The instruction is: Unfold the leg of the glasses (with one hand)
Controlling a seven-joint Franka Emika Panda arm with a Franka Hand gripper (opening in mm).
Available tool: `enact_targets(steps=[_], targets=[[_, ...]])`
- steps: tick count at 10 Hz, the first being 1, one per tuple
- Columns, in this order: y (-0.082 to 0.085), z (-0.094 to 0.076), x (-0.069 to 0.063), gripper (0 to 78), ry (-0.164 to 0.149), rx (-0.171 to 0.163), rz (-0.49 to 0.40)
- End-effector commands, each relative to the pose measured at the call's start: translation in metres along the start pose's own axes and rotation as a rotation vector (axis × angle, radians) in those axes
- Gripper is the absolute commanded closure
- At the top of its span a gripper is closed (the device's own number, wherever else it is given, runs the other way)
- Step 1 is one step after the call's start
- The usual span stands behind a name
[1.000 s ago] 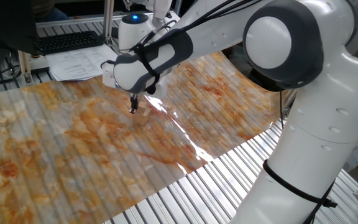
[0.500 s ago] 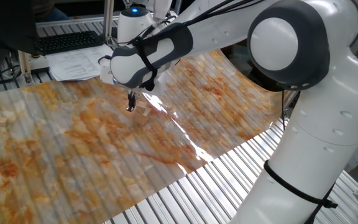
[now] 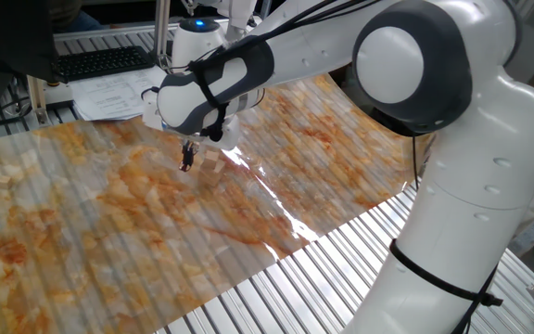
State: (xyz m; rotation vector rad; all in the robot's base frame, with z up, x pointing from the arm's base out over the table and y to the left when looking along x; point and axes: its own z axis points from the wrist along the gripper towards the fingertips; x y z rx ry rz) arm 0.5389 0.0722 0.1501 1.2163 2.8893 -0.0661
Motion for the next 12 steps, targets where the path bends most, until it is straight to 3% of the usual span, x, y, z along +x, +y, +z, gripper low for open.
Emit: enact_targets(steps=[1, 5, 12], targets=[[0.006, 0.007, 0.002, 76.4, -0.004, -0.009, 0.004], [0.011, 0.031, 0.009, 76.4, -0.014, -0.014, -0.01], [0.013, 0.057, 0.017, 76.4, -0.017, -0.013, -0.044]])
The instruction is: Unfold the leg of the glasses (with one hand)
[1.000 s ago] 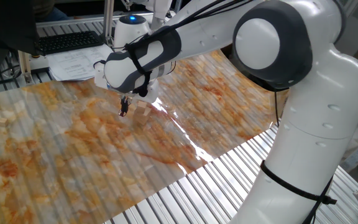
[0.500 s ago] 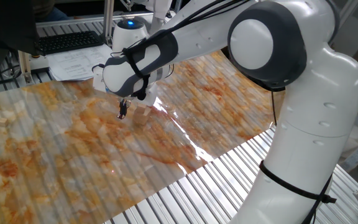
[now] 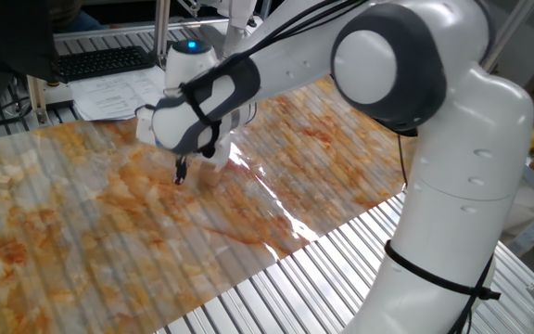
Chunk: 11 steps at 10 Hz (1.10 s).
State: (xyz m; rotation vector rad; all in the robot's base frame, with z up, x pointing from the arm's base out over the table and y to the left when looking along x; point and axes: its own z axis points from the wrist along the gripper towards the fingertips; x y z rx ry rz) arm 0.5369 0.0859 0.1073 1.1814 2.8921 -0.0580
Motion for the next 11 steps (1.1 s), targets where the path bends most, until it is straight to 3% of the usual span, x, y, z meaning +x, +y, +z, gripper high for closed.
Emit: enact_targets(steps=[1, 3, 11], targets=[[0.003, 0.016, 0.005, 76.4, -0.009, -0.004, -0.023], [0.004, 0.027, 0.008, 76.4, -0.021, 0.002, -0.039], [0.003, 0.029, 0.009, 76.4, -0.021, 0.011, -0.039]])
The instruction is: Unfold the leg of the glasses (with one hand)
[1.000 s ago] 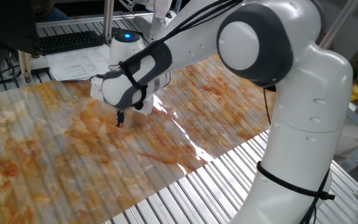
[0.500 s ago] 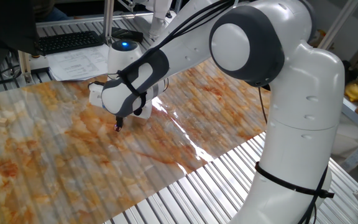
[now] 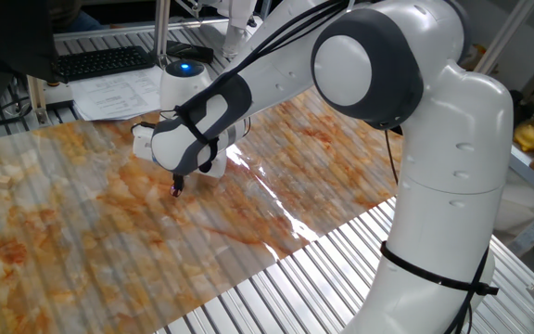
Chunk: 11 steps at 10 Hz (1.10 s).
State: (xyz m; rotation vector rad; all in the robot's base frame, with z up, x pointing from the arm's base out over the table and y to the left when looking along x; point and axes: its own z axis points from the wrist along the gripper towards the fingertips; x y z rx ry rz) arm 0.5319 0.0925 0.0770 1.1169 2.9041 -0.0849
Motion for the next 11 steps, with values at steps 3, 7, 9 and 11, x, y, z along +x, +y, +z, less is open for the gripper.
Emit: enact_targets(steps=[3, 7, 9, 11], targets=[[0.0005, -0.0008, -0.0005, 76.4, -0.005, 0.003, 0.006], [0.0005, -0.0008, -0.0005, 76.4, -0.006, 0.003, 0.006], [0.0005, -0.0008, -0.0005, 76.4, -0.007, 0.004, 0.006], [0.0005, -0.0008, -0.0005, 76.4, -0.01, 0.007, 0.008]])
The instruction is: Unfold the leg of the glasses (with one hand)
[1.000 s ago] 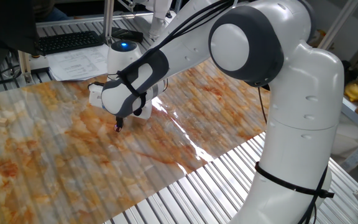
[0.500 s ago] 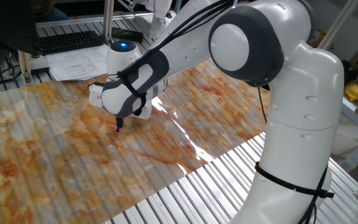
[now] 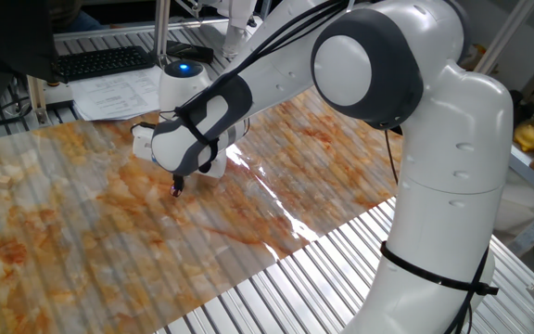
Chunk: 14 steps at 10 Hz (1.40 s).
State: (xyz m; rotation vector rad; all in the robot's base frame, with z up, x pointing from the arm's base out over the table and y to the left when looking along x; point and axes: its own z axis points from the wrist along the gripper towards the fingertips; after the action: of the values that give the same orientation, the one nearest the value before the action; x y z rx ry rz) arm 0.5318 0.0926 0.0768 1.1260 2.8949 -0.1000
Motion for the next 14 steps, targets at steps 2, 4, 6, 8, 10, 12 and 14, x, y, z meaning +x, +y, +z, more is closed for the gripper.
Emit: enact_targets(steps=[2, 4, 6, 8, 10, 12, 14], targets=[[0.0005, -0.0011, -0.0005, 76.4, -0.002, -0.001, 0.002], [0.0006, -0.0015, 0.0, 76.4, -0.002, -0.001, 0.005], [0.0007, -0.0019, 0.0005, 76.4, -0.002, 0.0, 0.008], [0.0007, -0.0019, 0.0006, 76.4, -0.002, 0.0, 0.008], [0.0007, -0.002, 0.0006, 76.4, -0.004, 0.001, 0.011], [0.0007, -0.002, 0.0006, 76.4, -0.004, 0.001, 0.012], [0.0007, -0.002, 0.0006, 76.4, -0.003, 0.001, 0.013]])
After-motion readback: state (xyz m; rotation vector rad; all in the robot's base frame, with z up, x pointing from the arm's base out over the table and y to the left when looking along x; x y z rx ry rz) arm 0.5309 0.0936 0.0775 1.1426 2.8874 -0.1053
